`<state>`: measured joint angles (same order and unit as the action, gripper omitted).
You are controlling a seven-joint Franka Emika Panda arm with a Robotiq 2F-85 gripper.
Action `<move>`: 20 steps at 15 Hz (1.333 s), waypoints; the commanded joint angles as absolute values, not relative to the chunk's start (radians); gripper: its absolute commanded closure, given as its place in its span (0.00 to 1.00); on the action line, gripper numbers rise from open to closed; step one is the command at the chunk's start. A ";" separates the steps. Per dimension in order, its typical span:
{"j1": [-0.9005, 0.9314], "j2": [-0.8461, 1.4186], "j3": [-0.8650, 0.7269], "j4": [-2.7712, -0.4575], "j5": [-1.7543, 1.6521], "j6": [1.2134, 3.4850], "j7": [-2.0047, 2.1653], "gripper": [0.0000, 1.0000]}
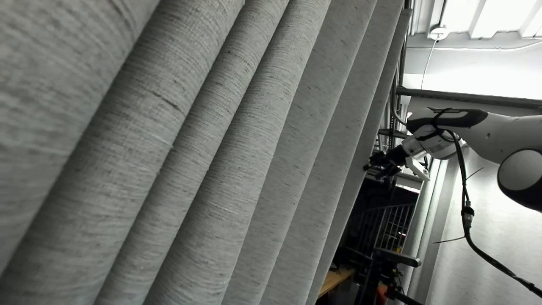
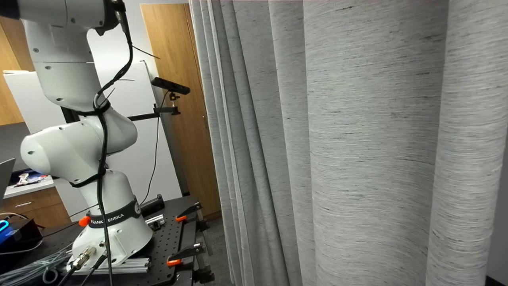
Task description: Slide the curtain to the right
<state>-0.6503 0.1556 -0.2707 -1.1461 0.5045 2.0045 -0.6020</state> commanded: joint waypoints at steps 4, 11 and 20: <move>-0.599 -0.123 -0.239 -1.520 0.378 2.026 -0.726 0.00; -0.461 -0.315 -0.310 -1.748 0.282 1.981 -0.812 0.00; -0.247 -0.501 -0.344 -1.915 0.172 1.780 -0.969 0.00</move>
<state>-0.3204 -0.4231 -0.3344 -1.8484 0.2141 1.8338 -0.9063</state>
